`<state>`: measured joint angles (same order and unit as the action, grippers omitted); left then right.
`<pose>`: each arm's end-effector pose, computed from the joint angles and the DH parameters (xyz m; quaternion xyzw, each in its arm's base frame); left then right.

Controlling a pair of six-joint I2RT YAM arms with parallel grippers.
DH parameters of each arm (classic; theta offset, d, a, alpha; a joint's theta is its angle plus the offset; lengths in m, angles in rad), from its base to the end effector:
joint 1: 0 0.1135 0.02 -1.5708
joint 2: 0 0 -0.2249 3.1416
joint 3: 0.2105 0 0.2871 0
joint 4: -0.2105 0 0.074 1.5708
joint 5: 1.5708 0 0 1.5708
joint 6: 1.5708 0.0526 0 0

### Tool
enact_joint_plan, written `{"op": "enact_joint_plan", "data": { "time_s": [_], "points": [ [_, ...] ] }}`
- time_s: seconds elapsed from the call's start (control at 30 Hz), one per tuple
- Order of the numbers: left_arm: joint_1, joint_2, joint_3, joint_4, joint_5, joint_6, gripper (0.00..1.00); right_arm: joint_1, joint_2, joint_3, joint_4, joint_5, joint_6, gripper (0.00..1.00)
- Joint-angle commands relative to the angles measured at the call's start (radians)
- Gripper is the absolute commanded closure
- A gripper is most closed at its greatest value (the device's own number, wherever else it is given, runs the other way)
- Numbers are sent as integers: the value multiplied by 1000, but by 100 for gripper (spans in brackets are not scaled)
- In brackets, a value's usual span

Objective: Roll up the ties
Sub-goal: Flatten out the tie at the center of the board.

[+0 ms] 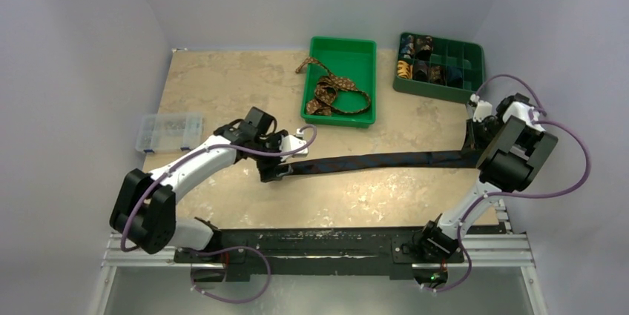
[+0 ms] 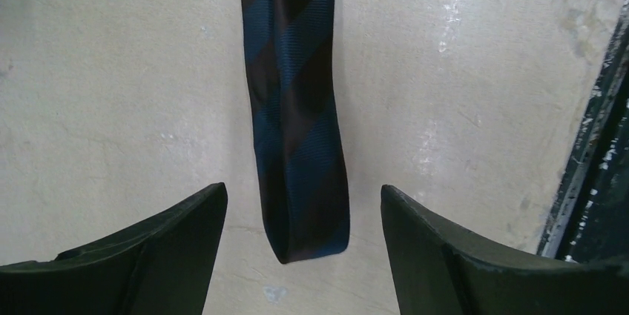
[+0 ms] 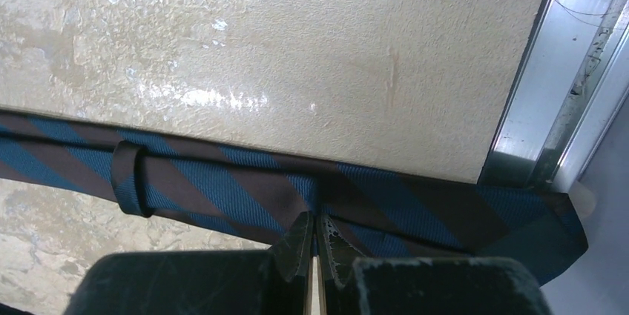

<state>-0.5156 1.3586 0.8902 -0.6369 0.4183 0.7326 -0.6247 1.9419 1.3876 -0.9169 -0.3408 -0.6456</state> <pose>0.2548 -0.1690 0.1511 0.5951 0.7444 -0.1764 0.2462 0.3219 -0.2104 0.1034 -0.0187 0.9842 0.1072 0.1400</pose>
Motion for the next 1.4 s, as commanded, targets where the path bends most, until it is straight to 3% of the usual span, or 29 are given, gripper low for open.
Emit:
{"op": "enact_joint_plan", "data": {
  "time_s": [0.0,0.2,0.53,0.73,0.8,0.87,1.03,1.1,1.23,1.37],
  "points": [
    [-43,66,25,110,-18,110,23,-21,13,44,26,2,37,100],
    [-146,214,146,108,-43,72,1,-22,12,40,37,12,35,100],
    [-302,504,473,18,-135,-104,3,-28,30,62,44,17,40,100],
    [-353,601,538,-9,-142,-117,5,-29,44,64,43,18,43,100],
    [-356,616,538,-13,-135,-116,8,-28,47,60,43,19,39,100],
    [-356,628,541,-16,-138,-117,19,-29,48,58,43,19,38,100],
    [-352,620,521,-27,-110,-98,60,-30,54,65,36,23,24,100],
    [-341,613,517,-34,-85,-99,71,-31,55,71,34,23,20,100],
    [-317,628,547,-77,-46,-104,79,-33,57,81,28,19,10,100],
    [-284,636,562,-134,13,-37,79,-35,69,82,27,22,2,100]
  ]
}}
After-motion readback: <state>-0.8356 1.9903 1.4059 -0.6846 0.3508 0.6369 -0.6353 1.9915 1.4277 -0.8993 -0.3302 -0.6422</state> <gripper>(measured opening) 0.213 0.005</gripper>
